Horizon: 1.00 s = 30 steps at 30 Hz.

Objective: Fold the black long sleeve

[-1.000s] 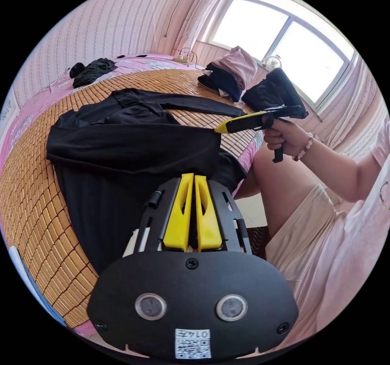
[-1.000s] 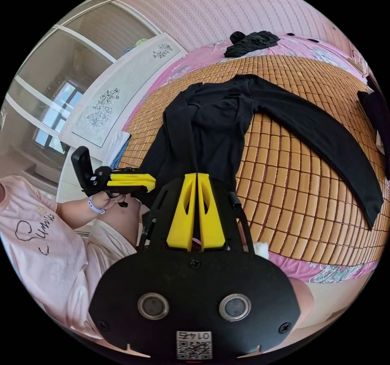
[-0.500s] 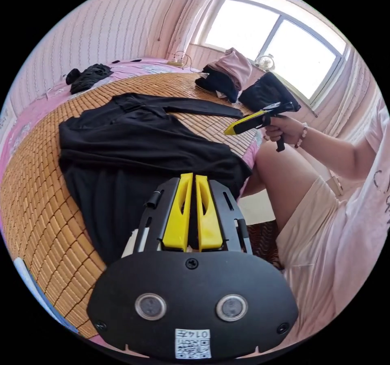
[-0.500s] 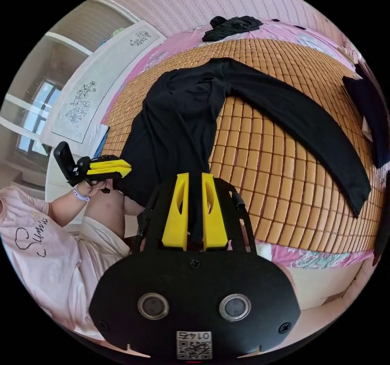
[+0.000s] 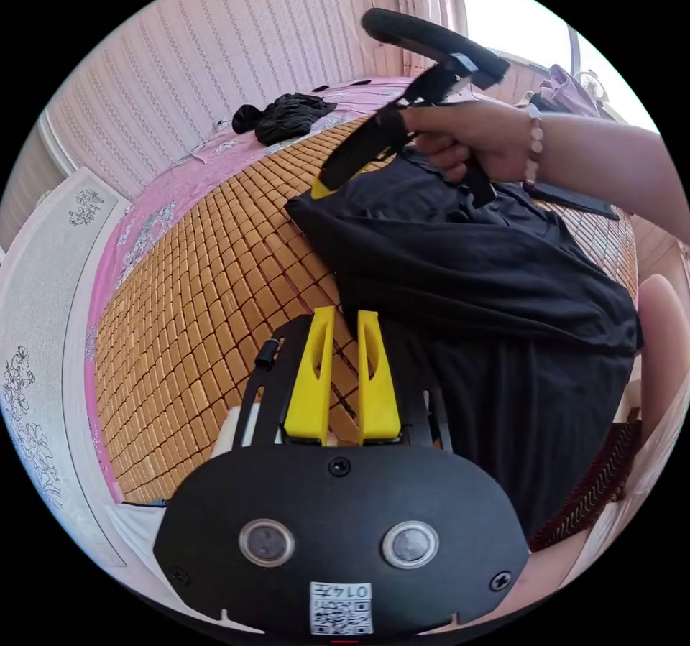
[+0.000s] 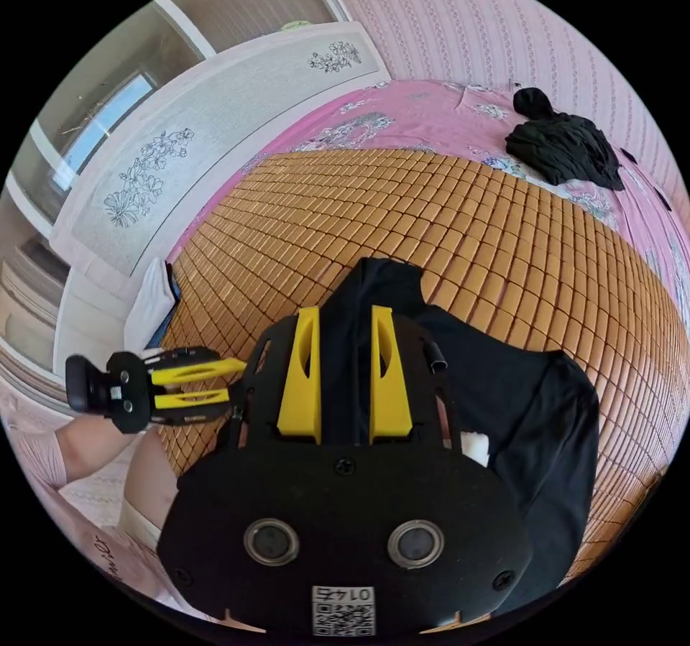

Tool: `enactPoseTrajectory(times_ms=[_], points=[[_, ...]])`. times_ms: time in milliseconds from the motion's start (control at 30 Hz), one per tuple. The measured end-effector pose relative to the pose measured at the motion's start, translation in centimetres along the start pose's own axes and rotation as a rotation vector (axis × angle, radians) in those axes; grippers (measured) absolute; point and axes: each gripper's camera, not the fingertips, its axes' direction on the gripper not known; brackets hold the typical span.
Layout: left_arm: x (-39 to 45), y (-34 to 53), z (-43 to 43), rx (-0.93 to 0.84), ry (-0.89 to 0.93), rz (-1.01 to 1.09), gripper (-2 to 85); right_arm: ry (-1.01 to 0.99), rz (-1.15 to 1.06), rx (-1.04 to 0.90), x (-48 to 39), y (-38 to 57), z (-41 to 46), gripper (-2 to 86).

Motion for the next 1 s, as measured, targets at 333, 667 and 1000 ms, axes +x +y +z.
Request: enactPoseTrajectory(times_ms=[333, 667, 1000], points=[[-2.3, 1.6, -0.5, 0.081, 0.026, -0.246, 0.0, 0.025, -0.022, -0.068, 1.2, -5.7, 1.3, -0.2], [-1.4, 3.9, -4.5, 0.114, 0.194, -0.352, 3.1, 0.000, -0.032, 0.101, 1.8, 12.6, -14.6, 2.5], [20.3, 0.1, -5.9, -0.004, 0.567, 0.057, 6.3, 0.123, 0.381, 0.012, 2.0, 38.0, -18.8, 8.6]])
